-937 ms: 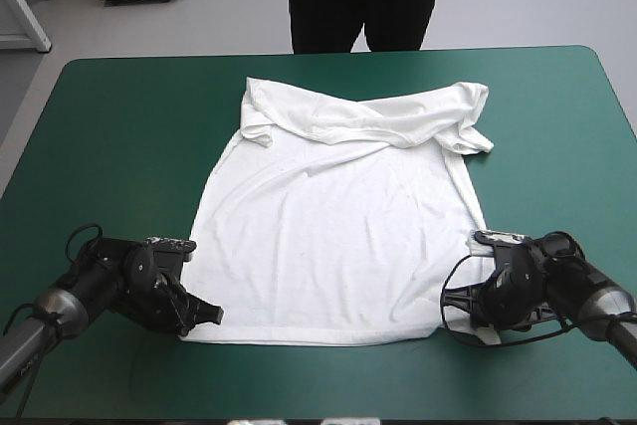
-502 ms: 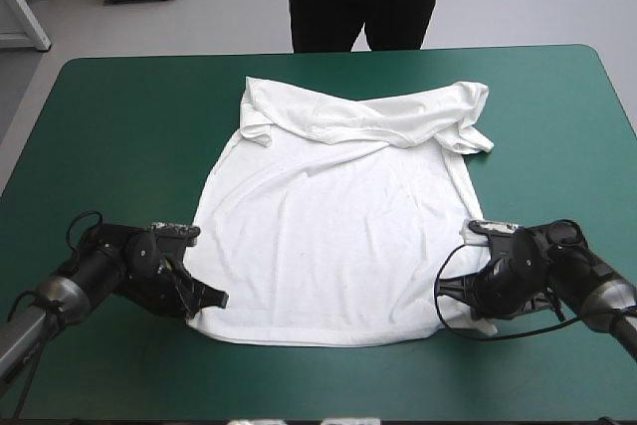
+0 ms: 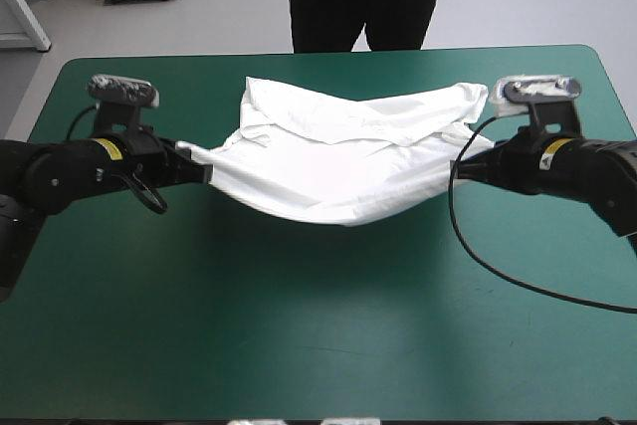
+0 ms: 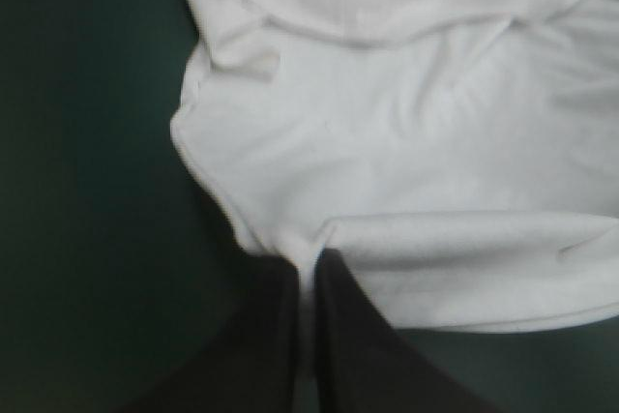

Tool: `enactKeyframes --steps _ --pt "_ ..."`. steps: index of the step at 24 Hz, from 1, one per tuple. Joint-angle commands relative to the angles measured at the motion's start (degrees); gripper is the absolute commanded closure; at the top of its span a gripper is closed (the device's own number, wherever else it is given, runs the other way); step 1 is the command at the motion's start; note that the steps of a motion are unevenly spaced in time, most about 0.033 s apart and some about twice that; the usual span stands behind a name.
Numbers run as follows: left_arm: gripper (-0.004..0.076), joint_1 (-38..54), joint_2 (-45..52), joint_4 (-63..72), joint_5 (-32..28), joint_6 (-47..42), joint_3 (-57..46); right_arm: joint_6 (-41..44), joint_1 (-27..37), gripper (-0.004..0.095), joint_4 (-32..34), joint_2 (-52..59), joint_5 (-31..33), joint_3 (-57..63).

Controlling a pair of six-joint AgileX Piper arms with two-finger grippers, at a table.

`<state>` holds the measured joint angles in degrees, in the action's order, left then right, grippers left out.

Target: Fold the cloth

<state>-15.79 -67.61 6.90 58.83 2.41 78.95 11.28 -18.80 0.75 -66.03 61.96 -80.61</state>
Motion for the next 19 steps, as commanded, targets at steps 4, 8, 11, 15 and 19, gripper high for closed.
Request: enactKeyframes --steps 4,8,11,15,19 --pt "0.0733 -0.1 1.5 0.9 -8.6 2.7 17.7 -4.4 -0.1 0.0925 4.0 1.5 -7.1 -16.2" --pt "0.0733 -0.1 1.5 1.0 -15.4 5.4 24.2 -8.7 -0.1 0.0925 4.3 1.5 -12.4 -22.6" --pt "0.0733 -0.1 1.5 1.3 -21.2 6.1 27.3 -11.3 -0.1 0.0924 4.3 1.5 -18.1 -26.3" --pt "0.0733 -0.1 1.5 3.7 -31.7 8.8 32.9 -14.7 -0.1 0.0925 4.3 1.5 -31.5 -31.5" --pt "0.0733 -0.1 1.5 15.5 -38.4 22.8 39.2 -20.8 -0.1 0.0925 0.4 1.5 -40.5 -37.1"
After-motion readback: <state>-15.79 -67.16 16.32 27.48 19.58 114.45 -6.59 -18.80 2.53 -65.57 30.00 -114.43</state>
